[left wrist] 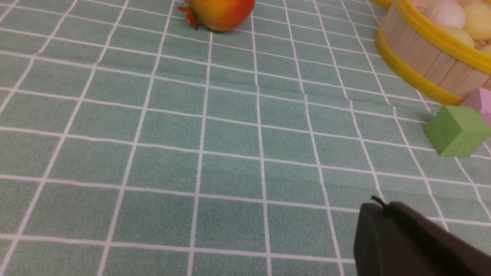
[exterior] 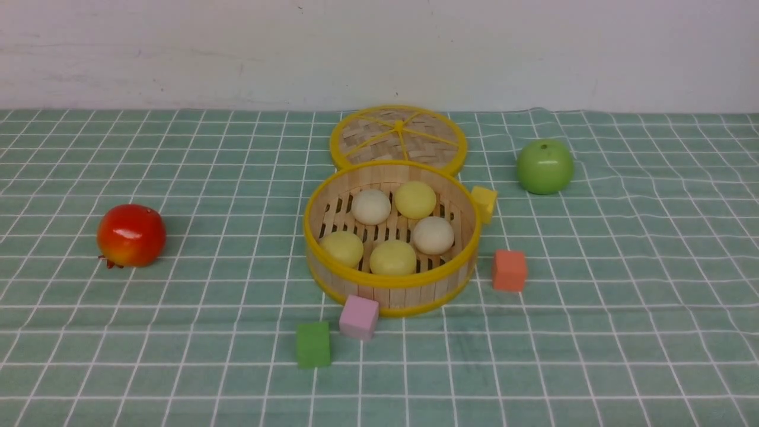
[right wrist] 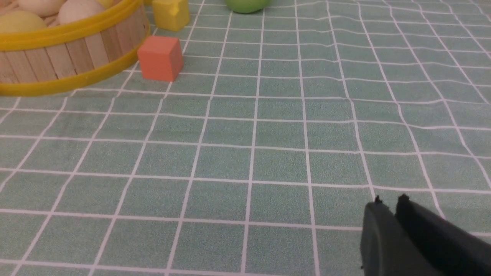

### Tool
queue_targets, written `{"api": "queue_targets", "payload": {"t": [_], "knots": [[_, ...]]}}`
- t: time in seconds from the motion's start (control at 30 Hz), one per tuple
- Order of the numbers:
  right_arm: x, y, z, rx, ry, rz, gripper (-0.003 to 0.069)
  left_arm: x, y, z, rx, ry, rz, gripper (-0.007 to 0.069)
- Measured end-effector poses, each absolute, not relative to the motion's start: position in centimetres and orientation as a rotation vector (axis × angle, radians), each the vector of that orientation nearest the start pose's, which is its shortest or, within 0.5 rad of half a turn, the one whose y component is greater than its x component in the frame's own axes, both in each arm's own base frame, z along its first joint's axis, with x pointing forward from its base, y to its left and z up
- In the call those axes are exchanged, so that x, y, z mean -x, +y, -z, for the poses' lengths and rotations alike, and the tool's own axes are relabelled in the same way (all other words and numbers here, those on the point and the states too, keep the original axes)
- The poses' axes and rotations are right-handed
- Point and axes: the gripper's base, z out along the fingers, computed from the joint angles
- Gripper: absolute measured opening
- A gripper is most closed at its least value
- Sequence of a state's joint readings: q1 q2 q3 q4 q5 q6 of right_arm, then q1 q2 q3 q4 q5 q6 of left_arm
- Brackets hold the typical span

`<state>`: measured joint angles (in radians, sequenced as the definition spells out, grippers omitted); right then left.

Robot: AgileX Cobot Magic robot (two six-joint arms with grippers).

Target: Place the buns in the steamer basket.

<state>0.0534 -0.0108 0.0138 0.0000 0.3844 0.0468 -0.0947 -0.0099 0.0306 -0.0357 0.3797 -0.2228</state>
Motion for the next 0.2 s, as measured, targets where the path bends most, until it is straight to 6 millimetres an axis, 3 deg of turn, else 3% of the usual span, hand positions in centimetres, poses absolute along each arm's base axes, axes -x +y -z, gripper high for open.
{"api": "queue_targets", "payload": {"t": [0.2], "knots": [[-5.20, 0.28, -17.46, 0.006, 1.872, -0.069, 0.0071, -5.22, -0.62, -16.93, 0.143, 1.886, 0.252, -0.0013]]}}
